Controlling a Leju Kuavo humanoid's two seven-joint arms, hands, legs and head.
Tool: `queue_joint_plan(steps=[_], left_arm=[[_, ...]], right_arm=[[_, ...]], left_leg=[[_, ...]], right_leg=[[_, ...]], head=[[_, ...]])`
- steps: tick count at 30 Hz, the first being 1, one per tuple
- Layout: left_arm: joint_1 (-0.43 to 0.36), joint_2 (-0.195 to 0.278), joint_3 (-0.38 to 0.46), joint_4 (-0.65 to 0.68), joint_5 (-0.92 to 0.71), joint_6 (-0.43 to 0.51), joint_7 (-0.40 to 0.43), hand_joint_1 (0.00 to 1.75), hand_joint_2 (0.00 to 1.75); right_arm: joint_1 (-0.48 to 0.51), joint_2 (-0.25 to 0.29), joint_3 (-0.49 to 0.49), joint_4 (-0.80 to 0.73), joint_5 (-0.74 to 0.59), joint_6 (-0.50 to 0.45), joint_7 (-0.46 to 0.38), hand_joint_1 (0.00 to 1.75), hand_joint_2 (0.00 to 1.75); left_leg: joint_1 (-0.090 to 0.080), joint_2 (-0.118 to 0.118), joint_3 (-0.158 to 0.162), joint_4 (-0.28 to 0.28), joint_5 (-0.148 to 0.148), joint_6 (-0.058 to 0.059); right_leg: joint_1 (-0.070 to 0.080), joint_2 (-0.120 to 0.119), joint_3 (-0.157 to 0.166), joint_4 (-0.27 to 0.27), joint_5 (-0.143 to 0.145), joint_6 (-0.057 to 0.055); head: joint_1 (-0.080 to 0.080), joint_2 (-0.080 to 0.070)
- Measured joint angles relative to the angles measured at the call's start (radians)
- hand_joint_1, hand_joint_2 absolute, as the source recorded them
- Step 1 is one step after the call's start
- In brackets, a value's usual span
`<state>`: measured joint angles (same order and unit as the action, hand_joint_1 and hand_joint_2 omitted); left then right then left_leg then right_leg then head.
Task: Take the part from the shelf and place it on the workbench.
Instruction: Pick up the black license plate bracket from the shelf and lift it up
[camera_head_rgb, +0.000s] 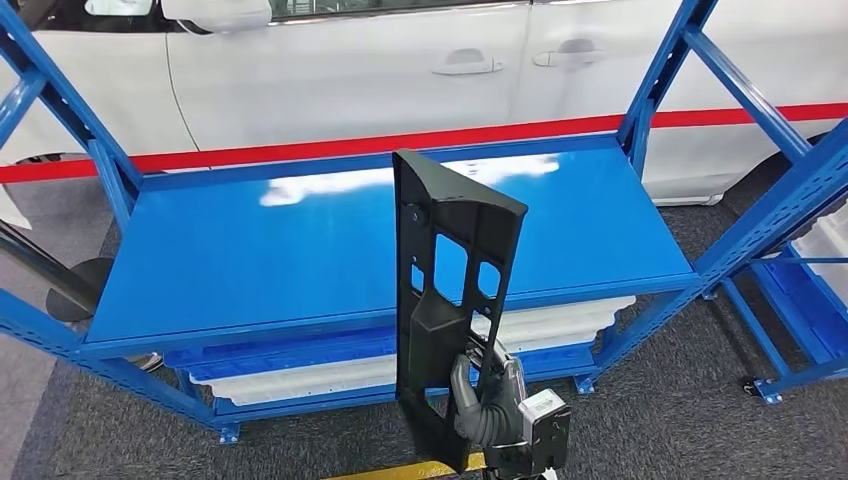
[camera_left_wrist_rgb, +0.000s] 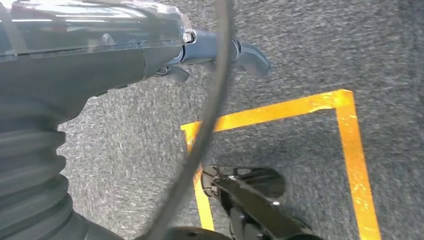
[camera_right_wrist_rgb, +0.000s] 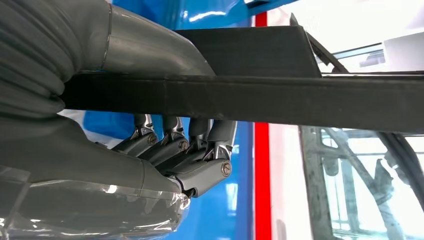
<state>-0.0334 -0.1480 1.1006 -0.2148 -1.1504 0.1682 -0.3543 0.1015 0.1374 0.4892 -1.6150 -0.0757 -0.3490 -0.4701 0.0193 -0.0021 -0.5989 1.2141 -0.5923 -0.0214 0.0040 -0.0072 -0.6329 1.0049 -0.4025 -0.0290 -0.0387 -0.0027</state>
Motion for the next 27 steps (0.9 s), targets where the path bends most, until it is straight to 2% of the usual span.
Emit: queue_joint_plan(steps=[2,3,6,7,8,9,11,12,13,14,15,16,17,18,19,20,22,23,24,25,27], left_arm=[[-0.005,0.0,0.0,0.0,-0.001,-0.001,0.0,0.0,1.75],[-0.007,0.0,0.0,0.0,-0.003,-0.002,0.0,0.0,1.75],[-0.009,-0.002,0.0,0.0,-0.009,-0.005,-0.002,0.0,1.75],[-0.01,-0.002,-0.001,0.0,-0.011,-0.006,-0.002,0.0,1.75],[-0.011,-0.003,-0.001,0.0,-0.012,-0.007,-0.002,0.0,1.75],[-0.012,-0.003,-0.001,0.0,-0.012,-0.008,-0.002,0.0,1.75],[-0.014,-0.003,-0.002,0.0,-0.013,-0.009,-0.002,0.0,1.75],[-0.014,-0.003,-0.002,0.0,-0.014,-0.01,-0.002,0.0,1.75],[-0.014,-0.002,-0.002,0.0,-0.015,-0.01,-0.001,0.0,1.75],[-0.014,-0.002,-0.003,0.0,-0.016,-0.011,-0.001,0.0,1.75],[-0.014,-0.002,-0.003,0.0,-0.017,-0.011,0.0,0.0,1.75],[-0.014,-0.002,-0.003,0.0,-0.019,-0.011,0.001,0.0,1.75],[-0.014,-0.003,-0.004,0.0,-0.021,-0.011,0.001,0.0,1.75],[-0.014,-0.003,-0.004,0.0,-0.022,-0.011,0.002,0.0,1.75],[-0.015,-0.003,-0.005,0.0,-0.023,-0.011,0.002,0.0,1.75],[-0.015,-0.004,-0.005,0.0,-0.023,-0.012,0.003,0.0,1.75],[-0.015,-0.004,-0.005,0.0,-0.023,-0.014,0.003,0.0,1.75],[-0.015,-0.003,-0.005,0.0,-0.023,-0.016,0.003,0.0,1.75],[-0.014,-0.002,-0.005,0.0,-0.023,-0.017,0.002,0.0,1.75],[-0.013,-0.002,-0.005,0.0,-0.023,-0.018,0.002,0.0,1.75],[-0.013,-0.001,-0.005,0.0,-0.023,-0.02,0.002,0.0,1.75]], right_arm=[[0.006,-0.002,-0.003,-0.008,0.0,0.0,0.001,1.75,1.75],[0.009,-0.002,-0.004,-0.013,0.001,-0.001,0.0,1.75,1.75],[0.018,-0.004,-0.006,-0.029,0.003,-0.007,0.0,1.75,1.75],[0.023,-0.005,-0.008,-0.035,0.003,-0.01,0.0,1.75,1.75],[0.028,-0.006,-0.011,-0.041,0.003,-0.013,0.0,1.75,1.75],[0.032,-0.007,-0.013,-0.047,0.003,-0.014,0.0,1.75,1.75],[0.037,-0.01,-0.018,-0.056,0.003,-0.015,0.0,1.75,1.75],[0.04,-0.011,-0.02,-0.06,0.003,-0.015,0.0,1.75,1.75],[0.044,-0.012,-0.022,-0.064,0.003,-0.016,0.0,1.75,1.75],[0.048,-0.013,-0.024,-0.069,0.003,-0.017,0.0,1.75,1.75],[0.051,-0.014,-0.025,-0.073,0.003,-0.018,0.0,1.75,1.75],[0.053,-0.015,-0.026,-0.078,0.003,-0.019,0.001,1.75,1.75],[0.053,-0.015,-0.027,-0.084,0.003,-0.02,0.001,1.75,1.75],[0.054,-0.015,-0.027,-0.091,0.004,-0.021,0.0,1.75,1.75],[0.055,-0.015,-0.028,-0.097,0.004,-0.021,0.0,1.75,1.75],[0.056,-0.016,-0.029,-0.101,0.004,-0.021,0.0,1.75,1.75],[0.06,-0.017,-0.031,-0.107,0.003,-0.022,-0.004,1.75,1.75],[0.064,-0.018,-0.031,-0.109,0.001,-0.023,-0.009,1.75,1.75],[0.069,-0.018,-0.032,-0.11,-0.003,-0.024,-0.015,1.75,1.75],[0.074,-0.019,-0.032,-0.111,-0.006,-0.025,-0.022,1.75,1.75],[0.083,-0.021,-0.032,-0.111,-0.012,-0.027,-0.03,1.75,1.75]], left_leg=[[-0.002,-0.001,0.085,-0.132,0.031,0.007],[-0.004,-0.003,0.107,-0.17,0.04,0.013],[-0.01,-0.005,0.104,-0.179,0.058,0.036],[-0.01,-0.002,0.099,-0.181,0.068,0.043],[-0.008,0.0,0.091,-0.182,0.079,0.05],[-0.006,0.003,0.08,-0.184,0.09,0.056],[-0.006,0.006,0.055,-0.183,0.11,0.062],[-0.006,0.007,0.042,-0.182,0.12,0.063],[-0.006,0.008,0.029,-0.182,0.13,0.061],[-0.006,0.009,0.015,-0.181,0.14,0.059],[-0.006,0.01,0.002,-0.181,0.15,0.057],[-0.006,0.009,-0.008,-0.181,0.159,0.054],[-0.007,0.009,-0.017,-0.181,0.167,0.05],[-0.007,0.009,-0.022,-0.182,0.175,0.045],[-0.007,0.008,-0.024,-0.184,0.183,0.038],[-0.005,0.008,-0.025,-0.186,0.191,0.031],[-0.002,0.008,-0.026,-0.191,0.203,0.018],[-0.001,0.007,-0.032,-0.183,0.192,0.013],[-0.001,0.006,-0.041,-0.161,0.163,0.011],[-0.001,0.006,-0.055,-0.118,0.115,0.009],[-0.001,0.005,-0.082,0.003,0.016,0.008]], right_leg=[[0.0,0.0,-0.023,0.022,0.007,0.009],[0.0,0.001,-0.03,0.03,0.011,0.014],[0.0,0.002,-0.035,0.031,0.029,0.032],[-0.002,0.003,-0.038,0.034,0.026,0.038],[-0.005,0.005,-0.045,0.047,0.006,0.045],[-0.008,0.006,-0.058,0.079,-0.031,0.051],[-0.013,0.007,-0.091,0.19,-0.132,0.062],[-0.016,0.007,-0.101,0.247,-0.167,0.065],[-0.018,0.007,-0.1,0.283,-0.181,0.068],[-0.019,0.006,-0.08,0.287,-0.173,0.068],[-0.019,0.006,-0.043,0.256,-0.153,0.066],[-0.019,0.007,0.01,0.195,-0.132,0.062],[-0.017,0.007,0.069,0.119,-0.124,0.056],[-0.014,0.008,0.113,0.057,-0.121,0.05],[-0.009,0.009,0.14,0.014,-0.123,0.043],[-0.005,0.009,0.148,-0.005,-0.125,0.037],[-0.003,0.007,0.14,-0.013,-0.108,0.024],[-0.004,0.005,0.134,-0.018,-0.097,0.015],[-0.006,0.003,0.125,-0.024,-0.084,0.007],[-0.007,0.0,0.114,-0.028,-0.071,0.0],[-0.002,-0.001,0.085,-0.027,-0.048,-0.007]], head=[[0.0,0.0],[0.0,0.0],[0.0,0.0],[0.0,0.0],[0.0,0.0],[0.0,0.0],[0.0,0.0],[0.0,0.0],[0.0,0.0],[0.0,0.0],[0.0,0.0],[0.0,0.0],[0.0,0.0],[0.0,0.0],[0.0,0.0],[0.0,0.0],[0.0,0.0],[0.0,0.0],[0.0,0.0],[0.0,0.0],[0.0,0.0]])
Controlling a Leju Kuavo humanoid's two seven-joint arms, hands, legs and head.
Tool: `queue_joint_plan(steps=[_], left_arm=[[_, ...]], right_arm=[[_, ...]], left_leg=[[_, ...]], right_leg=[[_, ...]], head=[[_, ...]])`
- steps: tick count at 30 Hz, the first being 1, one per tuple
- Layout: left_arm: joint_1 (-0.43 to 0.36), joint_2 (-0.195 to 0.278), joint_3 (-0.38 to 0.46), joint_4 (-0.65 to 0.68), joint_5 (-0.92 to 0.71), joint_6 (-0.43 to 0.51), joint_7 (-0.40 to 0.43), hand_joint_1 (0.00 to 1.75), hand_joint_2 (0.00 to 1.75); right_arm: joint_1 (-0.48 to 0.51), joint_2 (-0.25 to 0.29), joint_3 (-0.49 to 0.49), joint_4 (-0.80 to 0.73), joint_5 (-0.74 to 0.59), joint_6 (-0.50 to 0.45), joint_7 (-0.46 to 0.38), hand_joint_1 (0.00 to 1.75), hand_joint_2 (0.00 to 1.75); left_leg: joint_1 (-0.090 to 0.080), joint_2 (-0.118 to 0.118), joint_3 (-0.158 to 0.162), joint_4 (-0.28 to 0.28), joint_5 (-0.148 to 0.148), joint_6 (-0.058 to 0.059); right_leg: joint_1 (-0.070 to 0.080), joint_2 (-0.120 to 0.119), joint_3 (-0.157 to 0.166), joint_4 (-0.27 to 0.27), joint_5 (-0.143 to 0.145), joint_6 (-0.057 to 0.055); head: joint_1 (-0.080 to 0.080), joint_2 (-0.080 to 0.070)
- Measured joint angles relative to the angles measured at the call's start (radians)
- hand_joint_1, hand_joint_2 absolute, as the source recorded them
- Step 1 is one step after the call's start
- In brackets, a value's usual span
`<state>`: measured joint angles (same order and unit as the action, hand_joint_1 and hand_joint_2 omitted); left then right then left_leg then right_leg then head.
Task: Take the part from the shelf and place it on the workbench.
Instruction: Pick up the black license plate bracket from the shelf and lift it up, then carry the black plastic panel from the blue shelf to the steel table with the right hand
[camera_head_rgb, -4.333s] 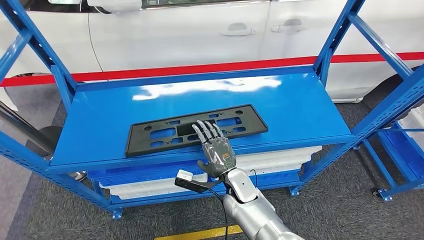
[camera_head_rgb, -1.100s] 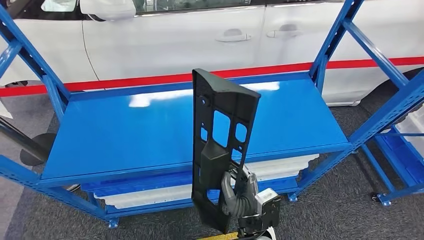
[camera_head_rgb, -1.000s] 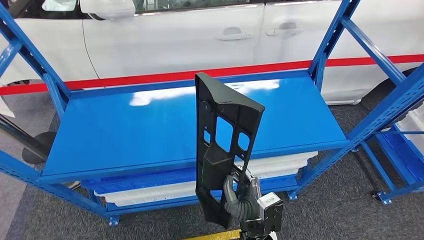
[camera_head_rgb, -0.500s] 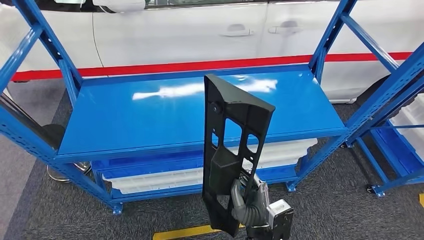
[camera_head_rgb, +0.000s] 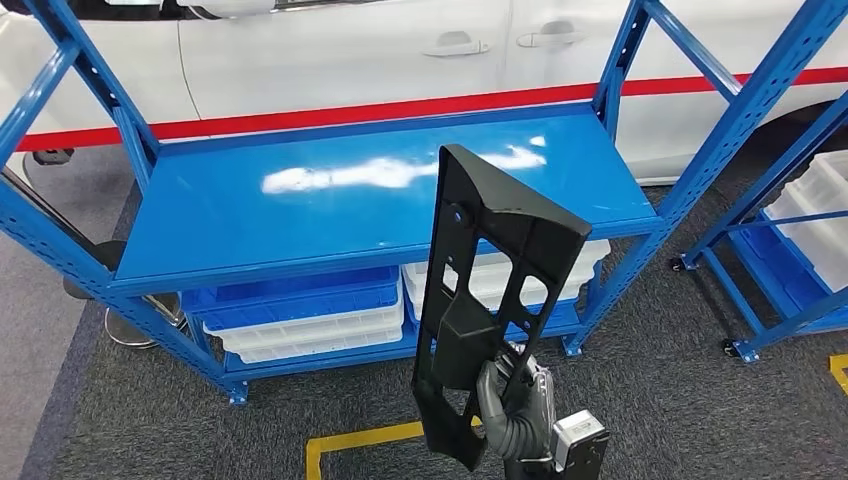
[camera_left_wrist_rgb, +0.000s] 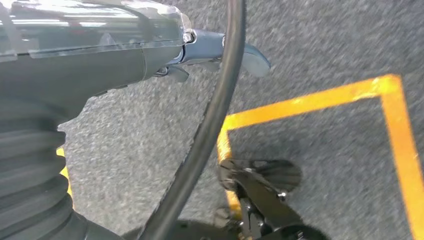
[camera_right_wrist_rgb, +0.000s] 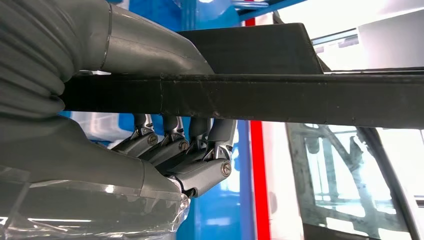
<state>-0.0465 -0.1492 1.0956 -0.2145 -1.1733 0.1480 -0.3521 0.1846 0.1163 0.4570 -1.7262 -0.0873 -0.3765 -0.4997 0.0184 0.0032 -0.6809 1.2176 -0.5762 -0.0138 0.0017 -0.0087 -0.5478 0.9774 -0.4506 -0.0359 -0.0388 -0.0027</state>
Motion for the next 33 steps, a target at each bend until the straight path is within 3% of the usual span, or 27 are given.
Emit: queue_joint_plan(steps=[1,2,3,5,7,9,11,12,15,16,17,18,20,22,23,24,26,27,28,31,32,33], left_arm=[[0.0,0.0,0.0,0.0,0.0,-0.001,0.0,0.0,1.75],[0.0,0.0,0.0,0.0,0.0,-0.001,0.0,0.0,1.75],[0.0,0.001,0.0,0.0,0.0,-0.001,0.0,0.0,1.75],[-0.002,0.004,0.0,0.0,0.0,-0.001,0.0,0.0,1.75],[-0.005,0.006,0.0,-0.001,0.0,-0.001,0.0,0.0,1.75],[-0.005,0.006,0.0,-0.001,0.0,-0.001,0.0,0.0,1.75],[-0.004,0.005,0.0,-0.001,0.0,-0.001,0.0,0.0,1.75],[-0.004,0.004,0.0,-0.001,0.0,-0.001,0.0,0.0,1.75],[-0.005,0.004,0.0,-0.001,0.0,-0.001,0.0,0.0,1.75],[-0.005,0.004,0.0,-0.001,0.0,-0.001,0.0,0.0,1.75],[-0.005,0.004,0.0,-0.001,0.0,-0.001,0.0,0.0,1.75],[-0.005,0.004,0.0,-0.001,0.0,-0.001,0.0,0.0,1.75],[-0.005,0.004,0.0,-0.001,0.0,-0.001,0.0,0.0,1.75],[-0.005,0.003,0.0,-0.001,0.0,-0.001,0.0,0.0,1.75],[-0.005,0.003,0.0,-0.001,0.0,-0.001,0.0,0.0,1.75],[-0.005,0.003,0.0,-0.001,0.0,-0.001,0.0,0.0,1.75],[-0.004,0.003,0.001,-0.001,0.0,-0.001,0.0,0.0,1.75],[-0.003,0.004,0.001,-0.001,0.0,-0.002,0.0,0.0,1.75],[-0.001,0.004,0.001,-0.001,0.0,-0.002,0.0,0.0,1.75],[0.0,0.005,0.001,-0.001,0.0,-0.003,-0.001,0.0,1.75],[0.0,0.005,0.001,-0.001,0.0,-0.003,-0.001,0.0,1.75],[0.0,0.006,0.001,-0.001,0.0,-0.004,-0.001,0.0,1.75]], right_arm=[[0.003,-0.001,0.0,0.0,-0.002,0.0,-0.001,1.75,1.75],[0.005,-0.003,0.0,0.0,-0.002,-0.002,-0.002,1.75,1.75],[0.006,-0.004,0.0,0.0,-0.003,-0.003,-0.003,1.75,1.75],[0.008,-0.005,0.0,0.0,-0.005,-0.006,-0.004,1.75,1.75],[0.009,-0.005,-0.001,-0.002,-0.006,-0.007,-0.004,1.75,1.75],[0.01,-0.006,-0.001,-0.004,-0.007,-0.008,-0.005,1.75,1.75],[0.011,-0.007,-0.001,-0.005,-0.007,-0.009,-0.006,1.75,1.75],[0.012,-0.007,-0.002,-0.006,-0.007,-0.01,-0.006,1.75,1.75],[0.014,-0.01,-0.003,-0.006,-0.007,-0.012,-0.006,1.75,1.75],[0.014,-0.01,-0.004,-0.006,-0.007,-0.012,-0.006,1.75,1.75],[0.014,-0.011,-0.004,-0.006,-0.007,-0.012,-0.006,1.75,1.75],[0.014,-0.012,-0.004,-0.006,-0.007,-0.012,-0.006,1.75,1.75],[0.014,-0.013,-0.005,-0.007,-0.007,-0.011,-0.006,1.75,1.75],[0.014,-0.013,-0.005,-0.009,-0.007,-0.01,-0.006,1.75,1.75],[0.014,-0.013,-0.005,-0.01,-0.007,-0.009,-0.007,1.75,1.75],[0.013,-0.013,-0.005,-0.011,-0.008,-0.009,-0.007,1.75,1.75],[0.013,-0.013,-0.005,-0.013,-0.009,-0.012,-0.008,1.75,1.75],[0.013,-0.013,-0.006,-0.013,-0.01,-0.014,-0.009,1.75,1.75],[0.014,-0.013,-0.006,-0.014,-0.011,-0.016,-0.01,1.75,1.75],[0.016,-0.013,-0.006,-0.015,-0.012,-0.02,-0.011,1.75,1.75],[0.017,-0.013,-0.006,-0.015,-0.012,-0.021,-0.011,1.75,1.75],[0.018,-0.013,-0.007,-0.015,-0.012,-0.022,-0.011,1.75,1.75]], left_leg=[[0.0,0.0,-0.004,0.053,-0.022,-0.001],[0.0,0.0,0.004,0.08,-0.019,-0.001],[-0.001,0.0,0.027,0.077,0.003,0.0],[-0.002,0.0,0.119,-0.025,0.046,0.006],[-0.008,0.0,0.211,-0.159,0.035,0.015],[-0.014,-0.001,0.236,-0.21,0.018,0.024],[-0.012,0.002,0.222,-0.211,0.038,0.036],[-0.01,0.005,0.212,-0.214,0.051,0.043],[-0.008,0.009,0.168,-0.214,0.089,0.055],[-0.008,0.009,0.152,-0.212,0.102,0.054],[-0.008,0.01,0.135,-0.21,0.114,0.053],[-0.008,0.01,0.118,-0.207,0.125,0.051],[-0.007,0.009,0.088,-0.2,0.145,0.045],[-0.008,0.008,0.071,-0.199,0.163,0.035],[-0.008,0.007,0.068,-0.201,0.172,0.029],[-0.007,0.007,0.067,-0.204,0.181,0.022],[-0.004,0.006,0.062,-0.205,0.19,0.009],[-0.003,0.005,0.054,-0.192,0.172,0.005],[-0.003,0.004,0.041,-0.162,0.135,0.002],[-0.001,0.003,-0.002,0.011,-0.011,0.0],[-0.001,0.003,-0.004,0.058,-0.028,-0.002],[-0.001,0.003,0.009,0.077,-0.02,-0.002]], right_leg=[[0.003,-0.001,-0.017,0.002,0.012,-0.001],[0.005,-0.001,-0.035,0.006,0.022,-0.001],[0.006,-0.002,-0.054,0.012,0.032,0.001],[0.007,-0.002,-0.089,0.03,0.049,0.006],[0.008,-0.003,-0.111,0.047,0.062,0.016],[0.007,-0.005,-0.116,0.051,0.078,0.028],[0.005,-0.002,-0.121,0.052,0.082,0.04],[0.003,0.002,-0.128,0.068,0.057,0.047],[-0.008,0.008,-0.167,0.216,-0.092,0.069],[-0.012,0.008,-0.175,0.272,-0.12,0.074],[-0.014,0.007,-0.171,0.309,-0.125,0.078],[-0.016,0.007,-0.152,0.313,-0.108,0.08],[-0.018,0.008,-0.06,0.219,-0.063,0.076],[-0.012,0.009,0.044,0.075,-0.064,0.062],[-0.008,0.009,0.073,0.029,-0.072,0.054],[-0.003,0.009,0.08,0.009,-0.076,0.046],[-0.002,0.007,0.069,0.002,-0.056,0.029],[-0.003,0.006,0.059,-0.001,-0.043,0.019],[-0.005,0.004,0.046,-0.005,-0.029,0.011],[-0.002,0.002,-0.001,-0.003,0.007,-0.001],[0.0,0.002,-0.019,0.0,0.018,-0.001],[0.001,0.001,-0.039,0.005,0.03,0.0]], head=[[0.0,0.0],[0.0,0.0],[0.0,0.0],[0.0,0.0],[0.0,0.0],[0.0,0.0],[0.0,0.0],[0.0,0.0],[0.0,0.0],[0.0,0.0],[0.0,0.0],[0.0,0.0],[0.0,0.0],[0.0,0.0],[0.0,0.0],[0.0,0.0],[0.0,0.0],[0.0,0.0],[0.0,0.0],[0.0,0.0],[0.0,0.0],[0.0,0.0]])
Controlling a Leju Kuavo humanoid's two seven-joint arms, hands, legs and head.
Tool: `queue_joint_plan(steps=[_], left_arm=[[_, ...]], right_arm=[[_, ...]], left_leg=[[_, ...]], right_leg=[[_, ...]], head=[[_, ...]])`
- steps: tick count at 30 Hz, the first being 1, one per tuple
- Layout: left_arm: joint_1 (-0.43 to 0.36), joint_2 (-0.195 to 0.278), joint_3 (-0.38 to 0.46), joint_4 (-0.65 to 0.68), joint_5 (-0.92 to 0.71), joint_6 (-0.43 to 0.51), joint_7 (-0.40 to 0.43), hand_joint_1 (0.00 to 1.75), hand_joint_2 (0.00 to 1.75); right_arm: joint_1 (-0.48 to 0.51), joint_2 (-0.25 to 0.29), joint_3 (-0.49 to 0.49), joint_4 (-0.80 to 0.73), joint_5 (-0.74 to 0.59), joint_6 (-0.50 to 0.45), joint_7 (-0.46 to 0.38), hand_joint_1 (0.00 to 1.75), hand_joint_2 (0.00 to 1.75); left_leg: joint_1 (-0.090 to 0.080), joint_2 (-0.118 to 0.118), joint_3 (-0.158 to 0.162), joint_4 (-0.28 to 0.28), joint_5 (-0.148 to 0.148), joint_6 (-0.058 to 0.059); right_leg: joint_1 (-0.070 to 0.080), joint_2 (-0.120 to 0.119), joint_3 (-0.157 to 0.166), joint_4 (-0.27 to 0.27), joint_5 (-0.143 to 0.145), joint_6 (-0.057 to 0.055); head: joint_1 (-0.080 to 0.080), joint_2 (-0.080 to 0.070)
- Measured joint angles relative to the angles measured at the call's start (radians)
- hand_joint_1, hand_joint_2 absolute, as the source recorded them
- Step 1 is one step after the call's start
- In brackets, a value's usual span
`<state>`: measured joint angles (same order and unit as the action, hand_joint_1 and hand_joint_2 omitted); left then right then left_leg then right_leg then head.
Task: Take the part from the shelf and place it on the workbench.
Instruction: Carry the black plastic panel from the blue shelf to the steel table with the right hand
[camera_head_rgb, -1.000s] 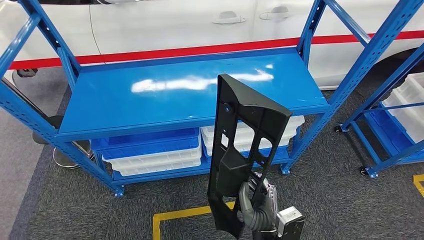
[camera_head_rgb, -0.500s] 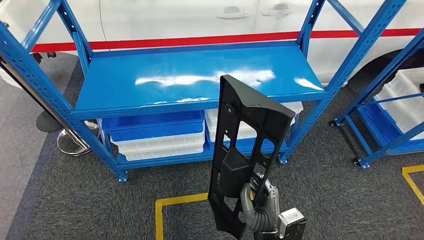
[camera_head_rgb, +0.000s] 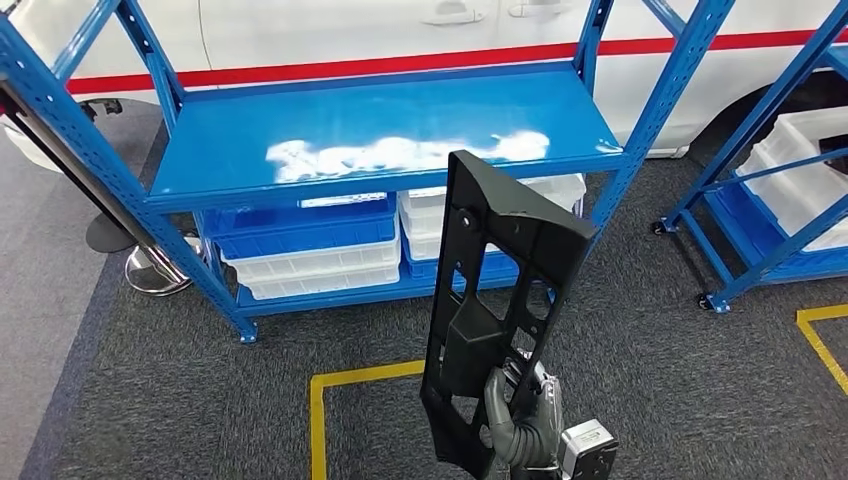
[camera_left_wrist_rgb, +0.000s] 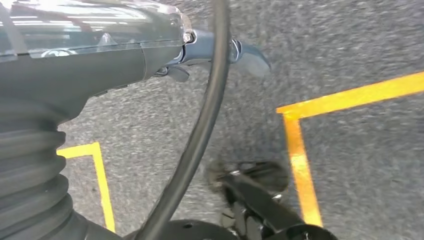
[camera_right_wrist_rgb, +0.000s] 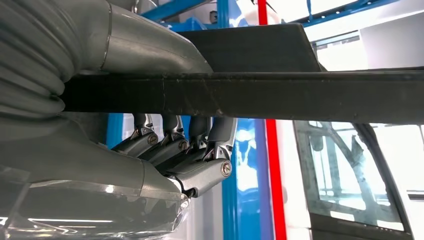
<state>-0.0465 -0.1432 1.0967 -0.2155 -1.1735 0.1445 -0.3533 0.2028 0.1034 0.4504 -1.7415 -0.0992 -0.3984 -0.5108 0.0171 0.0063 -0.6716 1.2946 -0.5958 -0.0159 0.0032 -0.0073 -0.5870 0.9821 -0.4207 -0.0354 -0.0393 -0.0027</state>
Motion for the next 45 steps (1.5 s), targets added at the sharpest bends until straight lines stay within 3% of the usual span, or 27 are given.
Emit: queue_joint_plan(steps=[1,2,3,4,6,9,11,13,14,15,16,18,20,21,23,25,27,29,31,33,35,37,39,40,42,43,45], left_arm=[[0.0,0.001,0.0,0.0,0.0,-0.001,0.0,0.0,1.75],[0.0,0.002,0.0,0.0,0.0,-0.001,-0.001,0.0,1.75],[-0.002,0.003,0.0,-0.001,-0.001,-0.002,-0.001,0.0,1.75],[-0.003,0.004,0.0,-0.002,-0.002,-0.003,-0.003,0.0,1.75],[-0.006,0.005,0.0,-0.003,-0.004,-0.004,-0.007,0.0,1.75],[-0.004,0.004,0.0,-0.003,-0.008,-0.008,-0.014,0.0,1.75],[-0.003,0.004,0.001,-0.003,-0.008,-0.011,-0.016,0.0,1.75],[-0.003,0.004,0.003,-0.003,-0.007,-0.013,-0.017,0.0,1.75],[-0.001,0.004,0.005,-0.003,-0.006,-0.014,-0.017,0.0,1.75],[0.0,0.004,0.007,-0.003,-0.005,-0.014,-0.017,0.0,1.75],[0.001,0.003,0.01,-0.003,-0.004,-0.014,-0.017,0.0,1.75],[0.003,0.002,0.018,-0.003,-0.002,-0.015,-0.017,0.0,1.75],[0.004,-0.001,0.023,-0.003,-0.002,-0.014,-0.017,0.0,1.75],[0.003,-0.002,0.023,-0.003,-0.002,-0.014,-0.017,0.0,1.75],[0.0,-0.002,0.025,-0.004,-0.002,-0.014,-0.017,0.0,1.75],[0.0,-0.003,0.027,-0.004,-0.001,-0.014,-0.017,0.0,1.75],[0.002,-0.003,0.031,-0.005,0.001,-0.014,-0.019,0.0,1.75],[0.005,-0.003,0.036,-0.006,0.001,-0.014,-0.02,0.0,1.75],[0.009,-0.003,0.043,-0.006,0.001,-0.014,-0.021,0.0,1.75],[0.011,-0.003,0.05,-0.006,0.003,-0.014,-0.021,0.0,1.75],[0.011,-0.003,0.056,-0.007,0.007,-0.014,-0.021,0.0,1.75],[0.012,-0.002,0.064,-0.008,0.011,-0.014,-0.02,0.0,1.75],[0.011,-0.003,0.071,-0.008,0.012,-0.014,-0.02,0.0,1.75],[0.01,-0.004,0.073,-0.008,0.012,-0.014,-0.02,0.0,1.75],[0.01,-0.006,0.076,-0.01,0.012,-0.015,-0.021,0.0,1.75],[0.012,-0.007,0.078,-0.011,0.012,-0.015,-0.021,0.0,1.75],[0.017,-0.006,0.08,-0.013,0.011,-0.015,-0.021,0.0,1.75]], right_arm=[[0.001,0.0,0.0,0.0,0.0,-0.001,0.0,1.75,1.75],[0.002,0.0,-0.001,-0.001,0.0,-0.002,-0.001,1.75,1.75],[0.003,0.0,-0.002,-0.003,0.0,-0.004,-0.002,1.75,1.75],[0.006,0.0,-0.003,-0.005,0.0,-0.006,-0.003,1.75,1.75],[0.009,0.0,-0.006,-0.012,0.003,-0.005,-0.009,1.75,1.75],[0.018,-0.002,-0.01,-0.02,0.007,0.02,-0.028,1.75,1.75],[0.032,-0.005,-0.015,-0.022,-0.014,0.061,-0.047,1.75,1.75],[0.051,-0.008,-0.024,-0.023,-0.048,0.106,-0.066,1.75,1.75],[0.061,-0.008,-0.03,-0.023,-0.061,0.123,-0.077,1.75,1.75],[0.073,-0.009,-0.037,-0.023,-0.067,0.132,-0.085,1.75,1.75],[0.085,-0.009,-0.045,-0.023,-0.071,0.139,-0.093,1.75,1.75],[0.105,-0.009,-0.062,-0.023,-0.07,0.141,-0.099,1.75,1.75],[0.116,-0.009,-0.075,-0.024,-0.069,0.141,-0.102,1.75,1.75],[0.12,-0.009,-0.08,-0.025,-0.068,0.141,-0.102,1.75,1.75],[0.131,-0.009,-0.089,-0.027,-0.065,0.14,-0.103,1.75,1.75],[0.143,-0.008,-0.1,-0.029,-0.06,0.14,-0.102,1.75,1.75],[0.152,-0.006,-0.11,-0.03,-0.051,0.146,-0.101,1.75,1.75],[0.163,0.001,-0.124,-0.03,-0.039,0.171,-0.101,1.75,1.75],[0.18,0.009,-0.144,-0.03,-0.025,0.208,-0.103,1.75,1.75],[0.199,0.017,-0.162,-0.032,-0.01,0.236,-0.109,1.75,1.75],[0.214,0.025,-0.178,-0.04,0.006,0.256,-0.115,1.75,1.75],[0.227,0.036,-0.194,-0.048,0.019,0.281,-0.118,1.75,1.75],[0.244,0.049,-0.214,-0.055,0.027,0.306,-0.12,1.75,1.75],[0.252,0.056,-0.226,-0.058,0.028,0.315,-0.121,1.75,1.75],[0.263,0.069,-0.251,-0.062,0.028,0.332,-0.125,1.75,1.75],[0.266,0.074,-0.263,-0.063,0.028,0.34,-0.127,1.75,1.75],[0.269,0.085,-0.283,-0.063,0.029,0.353,-0.129,1.75,1.75]], left_leg=[[0.0,0.0,0.029,-0.013,0.026,0.0],[0.0,0.0,0.072,-0.056,0.056,0.002],[-0.002,0.0,0.129,-0.126,0.066,0.005],[-0.003,-0.001,0.178,-0.194,0.062,0.009],[-0.008,-0.002,0.227,-0.279,0.033,0.017],[-0.007,0.002,0.214,-0.291,0.048,0.039],[-0.005,0.01,0.195,-0.293,0.069,0.051],[-0.006,0.019,0.172,-0.292,0.086,0.055],[-0.006,0.024,0.161,-0.291,0.093,0.054],[-0.006,0.031,0.153,-0.29,0.099,0.052],[-0.006,0.039,0.147,-0.29,0.103,0.05],[-0.007,0.055,0.144,-0.289,0.109,0.045],[-0.009,0.071,0.146,-0.289,0.113,0.036],[-0.009,0.08,0.147,-0.29,0.115,0.03],[-0.008,0.092,0.151,-0.291,0.114,0.018],[-0.006,0.068,0.142,-0.263,0.089,0.008],[-0.004,0.025,0.108,-0.183,0.035,0.004],[-0.004,0.008,0.06,-0.074,-0.018,0.004],[-0.004,0.003,0.035,-0.014,-0.026,0.004],[-0.004,-0.005,0.069,-0.083,0.03,0.007],[-0.003,-0.047,0.126,-0.207,0.079,0.014],[-0.004,-0.074,0.147,-0.26,0.087,0.019],[-0.006,-0.055,0.147,-0.265,0.091,0.027],[-0.006,-0.046,0.149,-0.269,0.095,0.033],[-0.001,-0.025,0.15,-0.278,0.105,0.045],[-0.001,-0.014,0.148,-0.28,0.107,0.048],[-0.002,0.009,0.143,-0.279,0.108,0.05]], right_leg=[[0.001,0.0,-0.021,0.007,0.01,0.002],[0.001,0.0,-0.04,0.016,0.02,0.005],[0.002,0.0,-0.058,0.027,0.028,0.009],[0.003,0.0,-0.072,0.038,0.034,0.014],[0.004,-0.002,-0.085,0.05,0.046,0.027],[0.0,-0.002,-0.093,0.056,0.049,0.046],[-0.007,0.001,-0.123,0.128,-0.015,0.058],[-0.013,0.004,-0.164,0.253,-0.101,0.069],[-0.016,0.004,-0.171,0.298,-0.125,0.073],[-0.017,0.003,-0.159,0.309,-0.13,0.075],[-0.018,0.001,-0.125,0.28,-0.118,0.075],[-0.014,-0.026,-0.019,0.138,-0.081,0.065],[-0.004,-0.053,0.047,0.035,-0.062,0.049],[0.001,-0.057,0.053,0.02,-0.063,0.04],[0.0,-0.037,0.05,0.015,-0.054,0.027],[-0.007,-0.02,0.052,0.002,-0.042,0.014],[-0.008,-0.005,0.048,-0.003,-0.035,0.005],[-0.006,0.011,0.041,0.001,-0.032,0.002],[-0.004,0.034,0.033,0.01,-0.031,0.001],[-0.003,0.06,0.026,0.023,-0.033,0.003],[-0.003,0.084,0.015,0.04,-0.036,0.009],[-0.005,0.104,0.003,0.052,-0.036,0.02],[-0.008,0.12,-0.004,0.053,-0.032,0.035],[-0.008,0.113,-0.007,0.056,-0.034,0.04],[-0.009,0.069,-0.031,0.107,-0.07,0.05],[-0.011,0.043,-0.057,0.161,-0.103,0.055],[-0.016,0.02,-0.112,0.279,-0.159,0.065]], head=[[0.0,0.0],[0.0,0.0],[0.0,0.0],[0.0,0.0],[0.0,0.0],[0.0,0.0],[0.0,0.0],[0.0,0.0],[0.0,0.0],[0.0,0.0],[0.0,0.0],[0.0,0.0],[0.0,0.0],[0.0,0.0],[0.0,0.0],[0.0,0.0],[0.0,0.0],[0.0,0.0],[0.0,0.0],[0.0,0.0],[0.0,0.0],[0.0,0.0],[0.0,0.0],[0.0,0.0],[0.0,0.0],[0.0,0.0],[0.0,0.0]])
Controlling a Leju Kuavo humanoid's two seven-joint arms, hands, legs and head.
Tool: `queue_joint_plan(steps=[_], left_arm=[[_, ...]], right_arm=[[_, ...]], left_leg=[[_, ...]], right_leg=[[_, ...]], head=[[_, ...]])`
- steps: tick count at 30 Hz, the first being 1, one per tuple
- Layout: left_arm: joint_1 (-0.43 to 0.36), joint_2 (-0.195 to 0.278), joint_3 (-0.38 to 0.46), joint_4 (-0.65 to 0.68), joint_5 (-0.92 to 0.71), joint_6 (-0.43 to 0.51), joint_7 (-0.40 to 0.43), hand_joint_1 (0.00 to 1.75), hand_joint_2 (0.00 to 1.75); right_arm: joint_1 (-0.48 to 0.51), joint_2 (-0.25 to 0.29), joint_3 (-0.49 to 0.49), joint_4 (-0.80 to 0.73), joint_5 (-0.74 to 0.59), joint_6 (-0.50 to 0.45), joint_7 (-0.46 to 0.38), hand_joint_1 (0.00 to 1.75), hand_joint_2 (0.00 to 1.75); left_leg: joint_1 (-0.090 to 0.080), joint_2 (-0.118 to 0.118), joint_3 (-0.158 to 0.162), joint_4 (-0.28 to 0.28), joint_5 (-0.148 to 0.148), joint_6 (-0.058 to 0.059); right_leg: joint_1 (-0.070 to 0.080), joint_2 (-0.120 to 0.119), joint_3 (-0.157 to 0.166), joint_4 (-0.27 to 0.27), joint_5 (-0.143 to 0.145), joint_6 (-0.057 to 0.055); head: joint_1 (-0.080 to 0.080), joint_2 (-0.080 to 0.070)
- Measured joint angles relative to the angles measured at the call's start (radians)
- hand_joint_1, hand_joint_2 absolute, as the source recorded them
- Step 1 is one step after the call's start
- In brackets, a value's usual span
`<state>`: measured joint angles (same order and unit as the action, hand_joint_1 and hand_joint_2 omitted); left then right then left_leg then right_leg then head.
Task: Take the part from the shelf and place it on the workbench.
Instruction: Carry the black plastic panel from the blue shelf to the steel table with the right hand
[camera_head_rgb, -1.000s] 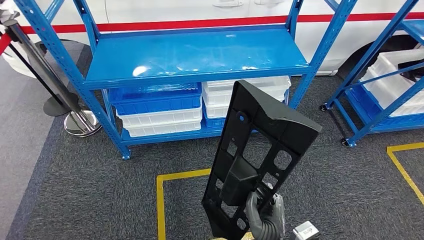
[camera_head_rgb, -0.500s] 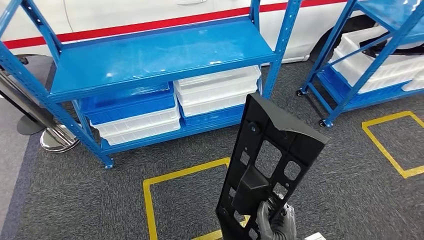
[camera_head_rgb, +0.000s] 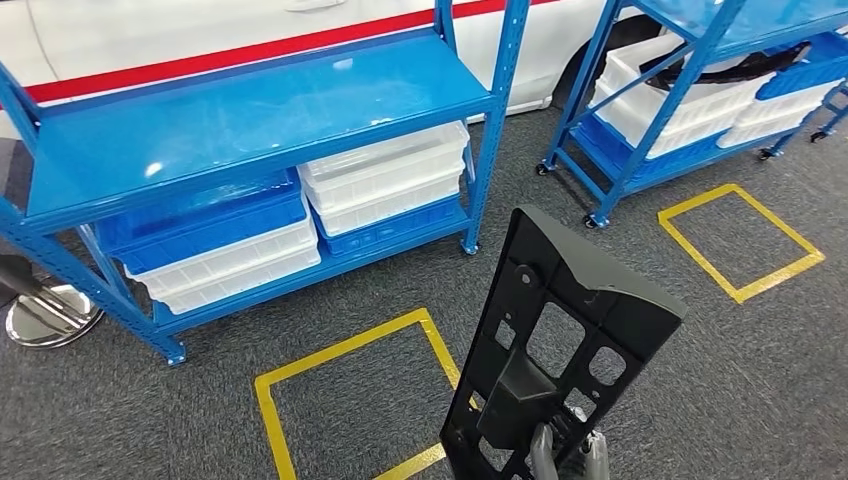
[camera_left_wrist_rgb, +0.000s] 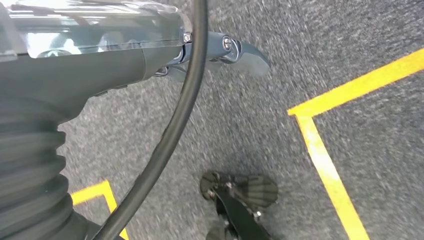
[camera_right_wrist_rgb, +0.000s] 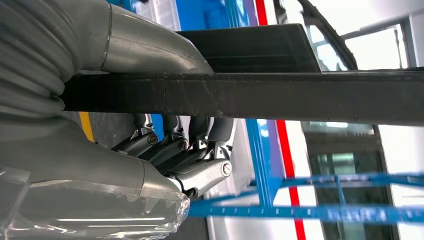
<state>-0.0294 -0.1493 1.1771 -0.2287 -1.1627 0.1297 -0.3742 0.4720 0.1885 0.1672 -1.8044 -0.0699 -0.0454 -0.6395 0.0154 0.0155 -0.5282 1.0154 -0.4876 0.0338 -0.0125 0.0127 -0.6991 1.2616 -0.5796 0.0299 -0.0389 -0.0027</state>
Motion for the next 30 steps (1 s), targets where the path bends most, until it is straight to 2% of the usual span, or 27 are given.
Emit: queue_joint_plan(steps=[1,2,3,4,6,7,9,11,12,14,15,16,17,18,20,21,23,25,26,28,30], left_arm=[[0.001,0.0,0.0,-0.001,-0.001,0.0,0.0,0.0,1.75],[0.002,0.0,0.001,-0.001,-0.001,0.0,0.0,0.0,1.75],[0.001,0.0,0.001,-0.001,-0.002,0.0,0.001,0.0,1.75],[0.0,0.0,0.001,-0.001,-0.003,-0.001,0.001,0.0,1.75],[-0.001,-0.001,0.001,-0.001,-0.006,-0.001,0.001,0.0,1.75],[-0.001,-0.001,0.001,-0.001,-0.009,0.0,0.001,0.0,1.75],[-0.003,-0.002,0.002,-0.002,-0.012,0.0,0.001,0.0,1.75],[-0.005,-0.002,0.002,-0.002,-0.013,0.0,0.001,0.0,1.75],[-0.006,-0.002,0.002,-0.002,-0.013,0.0,0.001,0.0,1.75],[-0.004,-0.001,0.004,-0.003,-0.013,0.0,0.002,0.0,1.75],[-0.002,-0.001,0.005,-0.003,-0.013,0.0,0.002,0.0,1.75],[0.0,-0.001,0.007,-0.003,-0.013,0.0,0.002,0.0,1.75],[0.001,-0.001,0.009,-0.003,-0.013,0.0,0.002,0.0,1.75],[0.002,-0.001,0.01,-0.003,-0.013,0.001,0.003,0.0,1.75],[0.002,-0.001,0.013,-0.003,-0.016,0.001,0.003,0.0,1.75],[0.002,-0.001,0.013,-0.004,-0.018,0.001,0.002,0.0,1.75],[0.001,0.0,0.014,-0.004,-0.022,0.002,0.0,0.0,1.75],[-0.002,0.0,0.015,-0.004,-0.027,0.005,-0.006,0.0,1.75],[-0.004,0.0,0.015,-0.004,-0.029,0.006,-0.01,0.0,1.75],[-0.008,0.003,0.016,-0.006,-0.03,0.006,-0.019,0.0,1.75],[-0.011,0.007,0.017,-0.007,-0.029,0.005,-0.027,0.0,1.75]], right_arm=[[0.003,0.005,-0.009,0.0,0.001,0.005,0.0,1.75,1.75],[0.006,0.009,-0.017,0.0,0.001,0.008,-0.001,1.75,1.75],[0.009,0.013,-0.024,0.0,0.002,0.011,-0.001,1.75,1.75],[0.01,0.018,-0.03,0.0,0.004,0.016,-0.001,1.75,1.75],[0.011,0.029,-0.042,-0.002,0.009,0.029,-0.001,1.75,1.75],[0.012,0.036,-0.047,-0.003,0.01,0.035,-0.002,1.75,1.75],[0.017,0.047,-0.058,-0.006,0.011,0.043,-0.003,1.75,1.75],[0.02,0.056,-0.064,-0.007,0.011,0.045,-0.003,1.75,1.75],[0.021,0.06,-0.066,-0.008,0.011,0.045,-0.003,1.75,1.75],[0.021,0.067,-0.069,-0.008,0.011,0.046,-0.004,1.75,1.75],[0.021,0.069,-0.07,-0.008,0.011,0.046,-0.004,1.75,1.75],[0.022,0.071,-0.072,-0.008,0.011,0.046,-0.003,1.75,1.75],[0.022,0.072,-0.073,-0.008,0.011,0.046,-0.003,1.75,1.75],[0.023,0.073,-0.075,-0.007,0.011,0.047,-0.003,1.75,1.75],[0.023,0.077,-0.08,-0.007,0.011,0.054,-0.003,1.75,1.75],[0.023,0.081,-0.084,-0.007,0.012,0.062,-0.004,1.75,1.75],[0.024,0.091,-0.096,-0.008,0.016,0.086,-0.005,1.75,1.75],[0.026,0.103,-0.115,-0.009,0.027,0.116,-0.005,1.75,1.75],[0.027,0.109,-0.126,-0.01,0.034,0.131,-0.005,1.75,1.75],[0.023,0.121,-0.146,-0.01,0.045,0.157,-0.004,1.75,1.75],[0.016,0.129,-0.162,-0.01,0.049,0.17,-0.004,1.75,1.75]], left_leg=[[0.0,0.011,-0.001,0.0,0.0,0.0],[0.0,0.02,-0.002,0.0,0.0,-0.001],[0.0,0.029,0.0,0.0,-0.001,-0.002],[0.0,0.035,0.002,0.0,-0.002,-0.004],[-0.003,0.046,0.005,0.001,-0.005,-0.014],[-0.004,0.051,0.006,0.001,-0.006,-0.021],[-0.004,0.061,0.01,-0.003,-0.006,-0.034],[-0.003,0.052,0.01,0.008,-0.019,-0.045],[-0.002,0.037,-0.002,0.039,-0.042,-0.049],[0.0,0.003,-0.056,0.16,-0.11,-0.052],[0.001,-0.004,-0.088,0.228,-0.138,-0.053],[0.001,-0.007,-0.109,0.272,-0.148,-0.054],[0.001,-0.008,-0.115,0.28,-0.138,-0.055],[0.001,-0.009,-0.102,0.249,-0.108,-0.055],[0.003,-0.023,-0.045,0.119,-0.037,-0.052],[0.004,-0.033,-0.022,0.065,-0.017,-0.049],[0.001,-0.043,-0.006,0.022,-0.012,-0.04],[-0.003,-0.035,-0.007,0.017,-0.01,-0.028],[-0.002,-0.03,-0.005,0.014,-0.006,-0.021],[0.002,-0.017,-0.005,0.007,0.002,-0.008],[0.001,-0.004,-0.008,0.006,0.004,-0.003]], right_leg=[[-0.003,-0.004,-0.012,0.029,-0.005,0.004],[-0.005,-0.008,-0.005,0.021,0.009,0.006],[-0.007,-0.013,0.022,-0.024,0.037,0.005],[-0.006,-0.024,0.062,-0.093,0.07,0.002],[0.002,-0.047,0.124,-0.208,0.105,-0.012],[0.007,-0.054,0.135,-0.233,0.108,-0.02],[0.012,-0.044,0.133,-0.242,0.107,-0.034],[0.007,-0.033,0.139,-0.256,0.115,-0.047],[0.004,-0.027,0.142,-0.263,0.119,-0.054],[0.003,-0.016,0.143,-0.267,0.123,-0.063],[0.005,-0.009,0.141,-0.266,0.123,-0.064],[0.007,-0.001,0.141,-0.264,0.123,-0.065],[0.008,0.008,0.14,-0.261,0.122,-0.065],[0.008,0.017,0.14,-0.257,0.121,-0.064],[0.008,0.032,0.138,-0.245,0.115,-0.059],[0.009,0.039,0.135,-0.236,0.111,-0.055],[0.009,0.049,0.128,-0.227,0.108,-0.044],[0.008,0.057,0.124,-0.228,0.111,-0.033],[0.007,0.052,0.121,-0.223,0.108,-0.028],[0.007,0.028,0.095,-0.166,0.07,-0.019],[0.003,0.003,0.038,-0.049,0.007,-0.01]], head=[[0.0,0.0],[0.0,0.0],[0.0,0.0],[0.0,0.0],[0.0,0.0],[0.0,0.0],[0.0,0.0],[0.0,0.0],[0.0,0.0],[0.0,0.0],[0.0,0.0],[0.0,0.0],[0.0,0.0],[0.0,0.0],[0.0,0.0],[0.0,0.0],[0.0,0.0],[0.0,0.0],[0.0,0.0],[0.0,0.0],[0.0,0.0]])
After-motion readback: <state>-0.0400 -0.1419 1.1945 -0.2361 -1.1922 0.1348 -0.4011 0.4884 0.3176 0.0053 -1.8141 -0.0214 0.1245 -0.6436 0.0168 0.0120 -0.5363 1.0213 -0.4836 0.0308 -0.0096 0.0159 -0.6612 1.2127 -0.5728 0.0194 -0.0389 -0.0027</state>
